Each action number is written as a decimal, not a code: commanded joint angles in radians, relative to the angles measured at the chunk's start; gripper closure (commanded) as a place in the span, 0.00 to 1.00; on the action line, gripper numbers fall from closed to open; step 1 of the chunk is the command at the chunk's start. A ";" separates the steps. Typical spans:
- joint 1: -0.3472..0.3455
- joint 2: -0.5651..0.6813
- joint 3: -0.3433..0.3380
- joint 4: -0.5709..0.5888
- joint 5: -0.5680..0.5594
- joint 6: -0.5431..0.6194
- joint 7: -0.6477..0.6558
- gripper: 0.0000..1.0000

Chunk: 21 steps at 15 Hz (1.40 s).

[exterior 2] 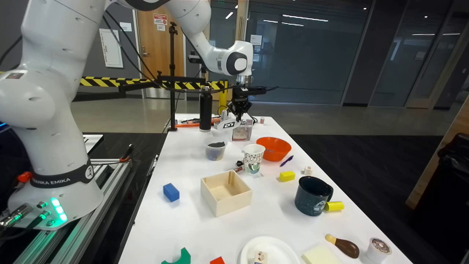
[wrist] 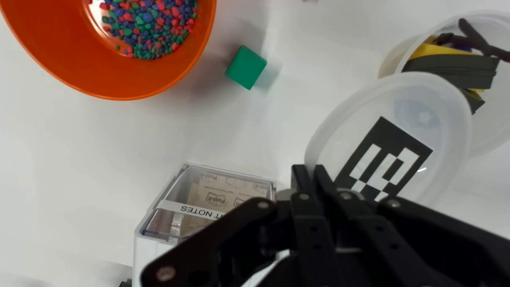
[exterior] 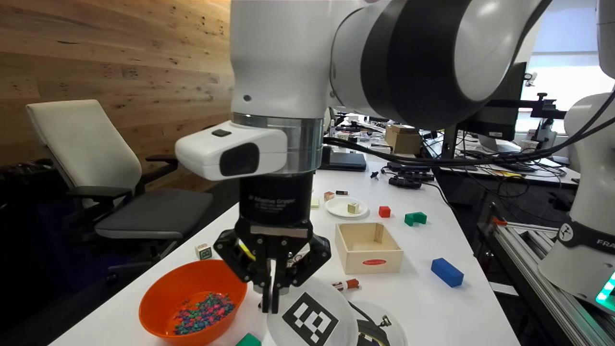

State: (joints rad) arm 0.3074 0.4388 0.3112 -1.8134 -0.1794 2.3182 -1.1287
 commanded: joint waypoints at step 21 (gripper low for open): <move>-0.145 -0.173 0.085 -0.387 0.337 0.132 -0.168 0.99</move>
State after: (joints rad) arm 0.1798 0.2917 0.3805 -2.1682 0.1038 2.4401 -1.2463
